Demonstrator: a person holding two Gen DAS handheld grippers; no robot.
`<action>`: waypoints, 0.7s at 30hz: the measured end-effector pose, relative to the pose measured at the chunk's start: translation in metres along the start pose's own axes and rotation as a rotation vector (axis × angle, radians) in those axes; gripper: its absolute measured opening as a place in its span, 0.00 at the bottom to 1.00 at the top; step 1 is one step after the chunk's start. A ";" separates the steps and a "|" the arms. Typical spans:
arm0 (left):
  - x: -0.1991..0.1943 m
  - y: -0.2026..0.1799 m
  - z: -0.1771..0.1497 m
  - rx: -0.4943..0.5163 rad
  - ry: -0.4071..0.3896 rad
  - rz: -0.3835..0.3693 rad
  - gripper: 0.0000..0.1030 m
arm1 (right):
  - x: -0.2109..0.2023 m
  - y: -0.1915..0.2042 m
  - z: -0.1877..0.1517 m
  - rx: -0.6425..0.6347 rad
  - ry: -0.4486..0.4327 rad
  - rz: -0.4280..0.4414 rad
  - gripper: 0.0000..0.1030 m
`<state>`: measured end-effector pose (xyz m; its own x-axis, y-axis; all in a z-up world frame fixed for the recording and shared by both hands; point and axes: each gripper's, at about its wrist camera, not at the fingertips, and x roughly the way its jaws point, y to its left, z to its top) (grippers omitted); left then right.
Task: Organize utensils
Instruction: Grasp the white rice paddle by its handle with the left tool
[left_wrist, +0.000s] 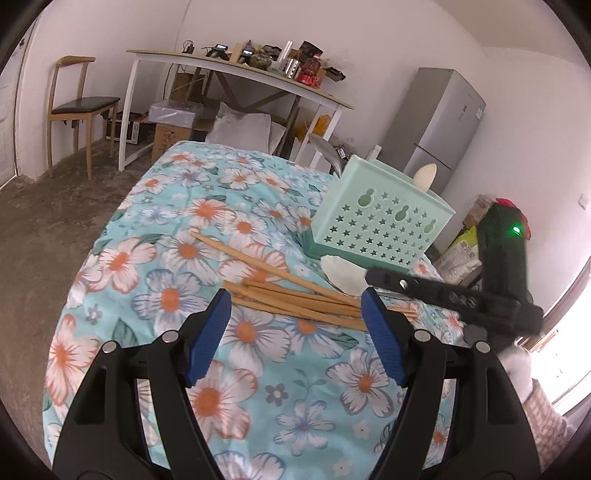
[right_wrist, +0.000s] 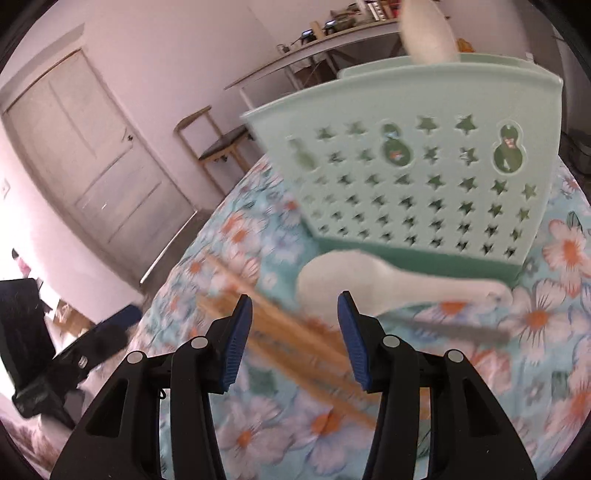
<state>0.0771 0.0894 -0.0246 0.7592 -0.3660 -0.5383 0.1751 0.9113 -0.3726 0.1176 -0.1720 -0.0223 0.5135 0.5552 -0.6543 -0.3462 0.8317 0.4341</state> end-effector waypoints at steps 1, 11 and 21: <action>0.002 -0.002 0.000 0.002 0.004 0.002 0.67 | 0.007 -0.005 0.000 0.016 0.020 0.010 0.46; 0.028 -0.009 0.015 0.000 0.038 -0.005 0.67 | 0.003 0.015 -0.041 -0.082 0.109 0.144 0.46; 0.113 -0.006 0.040 -0.192 0.243 -0.189 0.40 | -0.047 -0.030 -0.048 0.058 -0.023 0.181 0.46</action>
<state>0.1868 0.0497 -0.0532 0.5495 -0.5800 -0.6013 0.1602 0.7796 -0.6055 0.0656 -0.2233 -0.0342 0.4648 0.6949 -0.5487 -0.3890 0.7170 0.5785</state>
